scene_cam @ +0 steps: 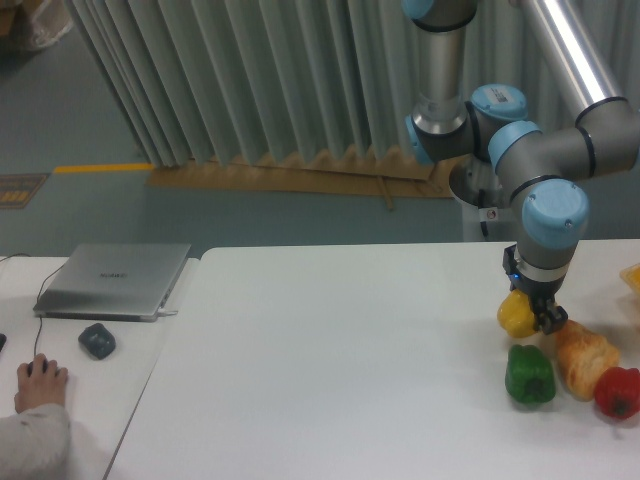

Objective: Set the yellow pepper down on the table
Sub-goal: 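Lower the yellow pepper onto the table beside the green pepper, then open the gripper and lift it off the yellow pepper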

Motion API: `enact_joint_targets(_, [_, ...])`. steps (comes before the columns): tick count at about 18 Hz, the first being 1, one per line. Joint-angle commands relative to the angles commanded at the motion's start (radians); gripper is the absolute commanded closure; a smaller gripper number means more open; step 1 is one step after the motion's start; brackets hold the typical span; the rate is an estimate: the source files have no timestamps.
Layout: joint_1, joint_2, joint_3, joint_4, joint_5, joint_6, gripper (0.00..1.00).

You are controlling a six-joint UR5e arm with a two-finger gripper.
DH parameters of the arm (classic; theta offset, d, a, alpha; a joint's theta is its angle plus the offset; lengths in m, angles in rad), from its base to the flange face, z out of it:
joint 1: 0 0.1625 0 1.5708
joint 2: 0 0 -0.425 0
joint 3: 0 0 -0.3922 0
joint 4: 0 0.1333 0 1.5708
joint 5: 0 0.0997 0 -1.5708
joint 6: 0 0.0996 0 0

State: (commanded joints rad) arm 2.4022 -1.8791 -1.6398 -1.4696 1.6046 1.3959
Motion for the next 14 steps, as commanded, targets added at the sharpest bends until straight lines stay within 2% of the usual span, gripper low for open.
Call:
enact_joint_targets(8, [0.002, 0.002, 0.006, 0.003, -0.002, 0.002, 0.0])
enact_joint_targets(11, [0.026, 0.037, 0.11, 0.0, -0.008, 0.029, 0.0])
enact_joint_targets(12, [0.031, 0.038, 0.127, 0.014, -0.009, 0.05, 0.0])
enact_joint_targets(14, [0.041, 0.04, 0.129, 0.076, -0.031, 0.049, 0.0])
